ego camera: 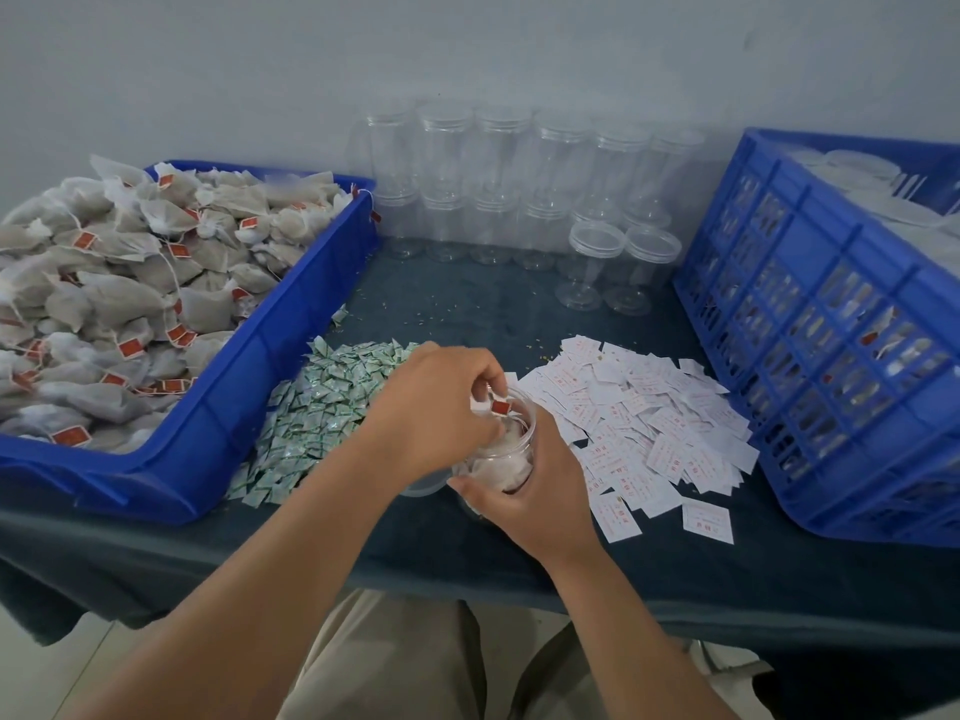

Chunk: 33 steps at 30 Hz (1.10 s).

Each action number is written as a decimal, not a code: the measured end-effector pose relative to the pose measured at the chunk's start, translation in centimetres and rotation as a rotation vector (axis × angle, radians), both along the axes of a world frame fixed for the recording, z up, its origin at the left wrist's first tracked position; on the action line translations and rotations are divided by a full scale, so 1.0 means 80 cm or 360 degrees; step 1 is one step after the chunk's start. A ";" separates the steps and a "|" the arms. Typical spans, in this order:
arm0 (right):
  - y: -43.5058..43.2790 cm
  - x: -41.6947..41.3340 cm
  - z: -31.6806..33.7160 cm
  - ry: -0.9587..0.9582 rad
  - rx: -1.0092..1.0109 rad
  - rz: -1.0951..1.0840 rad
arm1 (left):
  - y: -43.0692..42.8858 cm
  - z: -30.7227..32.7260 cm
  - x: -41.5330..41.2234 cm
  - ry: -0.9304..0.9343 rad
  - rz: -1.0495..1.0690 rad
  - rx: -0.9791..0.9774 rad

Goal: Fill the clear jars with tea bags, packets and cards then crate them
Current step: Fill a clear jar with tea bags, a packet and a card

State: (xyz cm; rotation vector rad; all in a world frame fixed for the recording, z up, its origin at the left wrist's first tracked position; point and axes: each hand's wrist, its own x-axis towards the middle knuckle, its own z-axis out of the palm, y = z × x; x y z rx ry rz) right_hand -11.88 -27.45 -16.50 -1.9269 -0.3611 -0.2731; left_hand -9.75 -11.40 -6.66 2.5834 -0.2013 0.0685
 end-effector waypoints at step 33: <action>-0.002 0.013 -0.010 0.0072 0.0129 -0.0067 | -0.017 -0.106 0.169 0.0281 0.0103 -0.0316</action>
